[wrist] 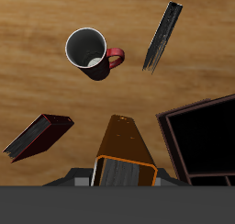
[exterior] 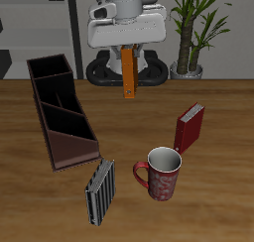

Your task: Place the orange book into the right desk caddy's left compartment and place the red mug into the right desk caddy's right compartment

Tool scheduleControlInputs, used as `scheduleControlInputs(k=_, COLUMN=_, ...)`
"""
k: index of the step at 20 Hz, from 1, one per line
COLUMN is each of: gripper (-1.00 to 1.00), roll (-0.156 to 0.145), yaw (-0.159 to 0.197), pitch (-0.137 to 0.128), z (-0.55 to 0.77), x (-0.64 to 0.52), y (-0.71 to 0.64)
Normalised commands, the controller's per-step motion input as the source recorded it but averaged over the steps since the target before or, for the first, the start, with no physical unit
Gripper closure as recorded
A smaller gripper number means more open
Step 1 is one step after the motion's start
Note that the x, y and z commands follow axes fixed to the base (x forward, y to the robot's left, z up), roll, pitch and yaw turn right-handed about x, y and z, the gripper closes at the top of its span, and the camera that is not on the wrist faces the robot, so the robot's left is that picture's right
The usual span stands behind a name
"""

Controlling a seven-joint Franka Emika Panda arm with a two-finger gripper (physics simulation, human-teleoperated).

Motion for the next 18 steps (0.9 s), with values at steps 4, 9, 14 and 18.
scheduleControlInputs(k=4, gripper=1.0, roll=-0.051, yaw=-0.005, pitch=0.001, z=0.03, x=0.03, y=-0.35)
scheduleControlInputs(k=9, gripper=1.0, roll=-0.042, yaw=-0.028, pitch=0.007, z=0.1, x=0.03, y=-0.42)
scheduleControlInputs(k=14, gripper=1.0, roll=-0.065, yaw=-0.023, pitch=-0.003, z=0.15, x=0.05, y=-0.45)
scheduleControlInputs(k=18, gripper=1.0, roll=-0.048, yaw=0.011, pitch=0.004, z=0.01, x=0.03, y=-0.28)
